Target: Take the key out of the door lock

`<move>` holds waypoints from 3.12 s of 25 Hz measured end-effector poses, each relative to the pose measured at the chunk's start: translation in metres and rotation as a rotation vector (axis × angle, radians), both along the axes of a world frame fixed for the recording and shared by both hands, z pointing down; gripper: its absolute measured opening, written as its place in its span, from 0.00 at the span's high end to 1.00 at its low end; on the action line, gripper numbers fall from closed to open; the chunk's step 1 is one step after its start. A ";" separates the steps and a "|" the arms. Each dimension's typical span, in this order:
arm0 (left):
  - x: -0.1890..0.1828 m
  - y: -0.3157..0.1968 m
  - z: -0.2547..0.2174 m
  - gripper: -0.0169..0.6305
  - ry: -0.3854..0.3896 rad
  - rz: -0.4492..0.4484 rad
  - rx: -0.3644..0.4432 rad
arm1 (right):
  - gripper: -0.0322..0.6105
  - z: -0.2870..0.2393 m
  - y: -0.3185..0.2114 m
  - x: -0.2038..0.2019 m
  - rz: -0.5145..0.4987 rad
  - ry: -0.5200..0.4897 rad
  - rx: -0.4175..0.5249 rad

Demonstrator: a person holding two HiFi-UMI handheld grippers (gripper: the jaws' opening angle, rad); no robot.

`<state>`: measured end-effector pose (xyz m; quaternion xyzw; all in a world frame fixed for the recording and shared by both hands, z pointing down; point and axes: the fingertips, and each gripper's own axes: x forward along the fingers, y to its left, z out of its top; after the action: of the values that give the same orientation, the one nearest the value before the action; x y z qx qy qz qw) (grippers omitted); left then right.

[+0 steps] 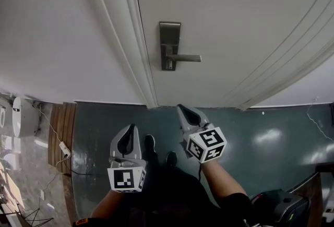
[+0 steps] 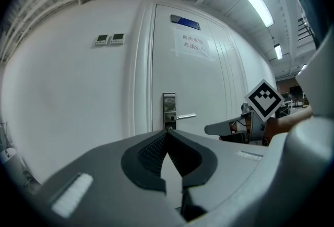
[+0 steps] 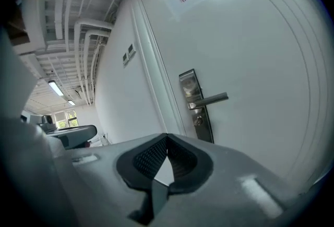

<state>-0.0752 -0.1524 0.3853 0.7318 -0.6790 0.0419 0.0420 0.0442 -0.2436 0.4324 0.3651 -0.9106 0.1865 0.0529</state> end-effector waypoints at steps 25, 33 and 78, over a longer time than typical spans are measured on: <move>-0.055 -0.178 0.026 0.95 0.096 0.276 -0.030 | 0.80 0.071 -0.155 -0.055 0.162 -0.584 -0.566; -0.057 -0.191 0.032 0.95 0.097 0.334 -0.040 | 0.81 0.068 -0.171 -0.055 0.178 -0.753 -0.575; -0.026 -0.168 0.034 0.95 0.083 0.294 -0.050 | 0.93 0.044 -0.082 -0.030 0.130 -0.974 -0.667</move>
<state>-0.1009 -0.3207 0.4197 0.8232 -0.5609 0.0341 0.0816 0.0139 -0.3252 0.4762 0.2562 -0.6979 0.6115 -0.2708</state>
